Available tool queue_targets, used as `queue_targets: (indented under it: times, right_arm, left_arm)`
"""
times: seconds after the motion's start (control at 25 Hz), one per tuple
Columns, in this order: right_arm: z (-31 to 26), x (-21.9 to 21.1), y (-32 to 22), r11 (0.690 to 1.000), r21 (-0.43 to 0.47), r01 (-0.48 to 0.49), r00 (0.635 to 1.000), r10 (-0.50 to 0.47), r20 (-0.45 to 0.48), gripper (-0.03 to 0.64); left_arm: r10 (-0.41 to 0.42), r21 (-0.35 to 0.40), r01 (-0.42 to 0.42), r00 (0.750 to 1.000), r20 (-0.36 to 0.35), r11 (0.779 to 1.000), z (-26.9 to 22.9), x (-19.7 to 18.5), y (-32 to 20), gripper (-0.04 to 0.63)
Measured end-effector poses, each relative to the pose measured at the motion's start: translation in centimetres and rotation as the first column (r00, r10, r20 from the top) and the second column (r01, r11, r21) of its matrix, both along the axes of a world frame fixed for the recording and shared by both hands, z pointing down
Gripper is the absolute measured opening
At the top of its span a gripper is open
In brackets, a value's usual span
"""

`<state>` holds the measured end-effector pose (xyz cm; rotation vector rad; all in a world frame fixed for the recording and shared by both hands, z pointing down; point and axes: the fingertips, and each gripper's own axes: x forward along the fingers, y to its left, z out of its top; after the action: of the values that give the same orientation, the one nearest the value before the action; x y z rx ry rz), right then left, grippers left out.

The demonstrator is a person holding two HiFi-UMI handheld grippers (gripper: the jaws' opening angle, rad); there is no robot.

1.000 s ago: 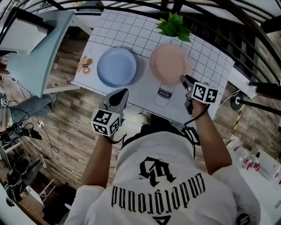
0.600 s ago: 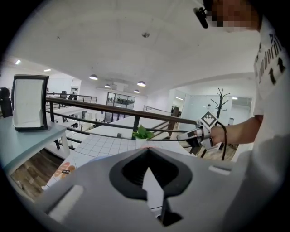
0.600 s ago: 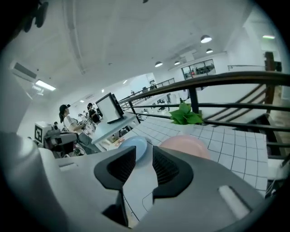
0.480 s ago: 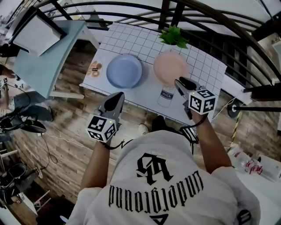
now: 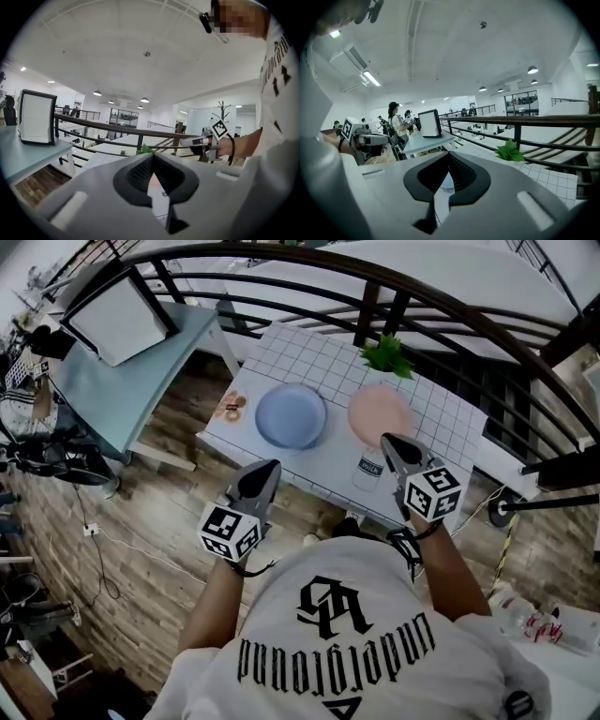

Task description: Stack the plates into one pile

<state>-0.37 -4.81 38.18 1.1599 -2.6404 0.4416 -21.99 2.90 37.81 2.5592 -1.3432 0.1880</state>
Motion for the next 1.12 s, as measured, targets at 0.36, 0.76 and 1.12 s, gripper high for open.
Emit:
queue_targets:
  times: [0.36, 0.76, 1.12]
  right_arm:
    - [-0.4, -4.2, 1.2, 0.998, -0.002, 0.067, 0.998, -0.067, -0.002, 0.003]
    - [1.4, -9.4, -1.3, 0.990, -0.016, 0.142, 0.990, -0.141, 0.007, 0.003]
    - [4.3, -11.2, -6.9, 0.991, -0.057, 0.124, 0.992, -0.123, 0.019, 0.003]
  left_arm:
    - [-0.077, 0.017, 0.077, 0.997, -0.001, 0.997, -0.8, -4.1, 2.5, 0.049]
    - [-0.147, 0.008, 0.146, 0.989, 0.030, 0.989, -0.2, -8.5, 1.7, 0.049]
    - [-0.105, -0.019, 0.106, 0.993, 0.058, 0.994, 1.8, -9.9, -4.5, 0.049]
